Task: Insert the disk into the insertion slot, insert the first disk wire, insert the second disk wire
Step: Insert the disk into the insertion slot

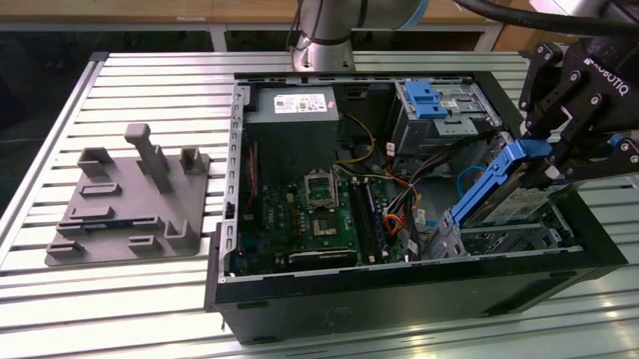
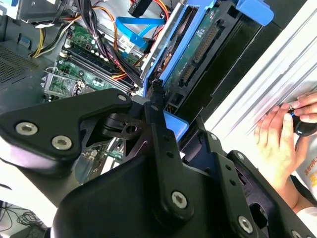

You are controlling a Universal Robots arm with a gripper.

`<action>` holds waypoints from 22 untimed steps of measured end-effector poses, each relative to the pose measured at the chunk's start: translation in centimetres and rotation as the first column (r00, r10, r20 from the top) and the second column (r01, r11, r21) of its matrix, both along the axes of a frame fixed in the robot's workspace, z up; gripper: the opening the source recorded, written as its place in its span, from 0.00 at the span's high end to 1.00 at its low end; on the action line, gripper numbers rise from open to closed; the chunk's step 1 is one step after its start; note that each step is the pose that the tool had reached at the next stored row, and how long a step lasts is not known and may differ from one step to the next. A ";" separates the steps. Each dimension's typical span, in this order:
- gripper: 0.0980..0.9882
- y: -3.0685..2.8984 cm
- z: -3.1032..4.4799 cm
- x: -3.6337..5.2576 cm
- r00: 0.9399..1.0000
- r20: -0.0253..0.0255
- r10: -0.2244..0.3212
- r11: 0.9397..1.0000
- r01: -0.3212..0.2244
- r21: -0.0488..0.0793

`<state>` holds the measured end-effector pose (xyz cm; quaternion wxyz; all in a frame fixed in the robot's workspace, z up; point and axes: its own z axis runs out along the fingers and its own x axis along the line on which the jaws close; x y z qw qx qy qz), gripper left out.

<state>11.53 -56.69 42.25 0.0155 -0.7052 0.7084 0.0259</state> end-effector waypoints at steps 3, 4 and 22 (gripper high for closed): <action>0.70 -0.05 -0.45 0.00 1.000 0.000 0.000 1.000 0.000 0.000; 0.70 -0.07 -0.60 0.00 1.000 0.000 0.000 1.000 0.000 0.000; 0.55 -0.22 -1.72 0.00 1.000 0.000 0.000 1.000 0.000 0.000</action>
